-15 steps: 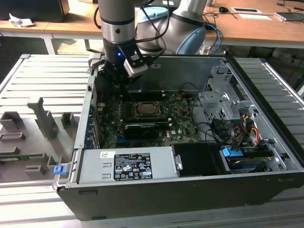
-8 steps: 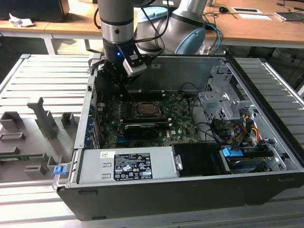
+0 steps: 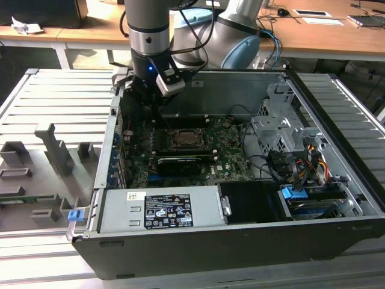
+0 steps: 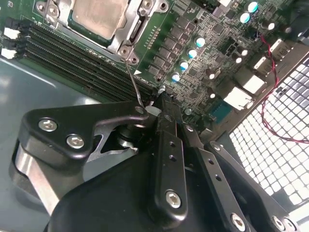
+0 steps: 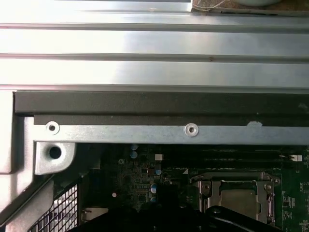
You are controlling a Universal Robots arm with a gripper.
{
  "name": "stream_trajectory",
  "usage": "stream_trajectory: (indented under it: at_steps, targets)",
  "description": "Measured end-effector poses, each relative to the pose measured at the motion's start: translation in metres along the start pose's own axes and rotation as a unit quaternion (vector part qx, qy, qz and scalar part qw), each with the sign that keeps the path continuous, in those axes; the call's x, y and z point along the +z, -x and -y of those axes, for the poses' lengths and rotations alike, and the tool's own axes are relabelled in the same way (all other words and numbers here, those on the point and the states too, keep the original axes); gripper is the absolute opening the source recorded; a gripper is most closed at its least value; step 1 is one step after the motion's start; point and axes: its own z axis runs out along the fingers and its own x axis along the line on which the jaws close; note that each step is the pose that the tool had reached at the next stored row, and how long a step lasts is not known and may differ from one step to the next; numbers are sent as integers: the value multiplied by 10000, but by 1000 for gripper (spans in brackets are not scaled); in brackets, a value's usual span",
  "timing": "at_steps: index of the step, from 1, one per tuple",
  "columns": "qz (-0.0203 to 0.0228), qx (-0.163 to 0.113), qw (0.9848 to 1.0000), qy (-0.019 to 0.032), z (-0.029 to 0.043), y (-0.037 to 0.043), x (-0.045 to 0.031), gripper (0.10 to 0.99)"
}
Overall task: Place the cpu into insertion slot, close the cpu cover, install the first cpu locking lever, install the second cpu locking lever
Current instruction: 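Install the first cpu locking lever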
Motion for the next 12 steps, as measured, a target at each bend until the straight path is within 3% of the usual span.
stream_trajectory:
  at_steps: [12]
  targets:
    - [0, 0, 10000, 0, 1, 53, 2, 106]
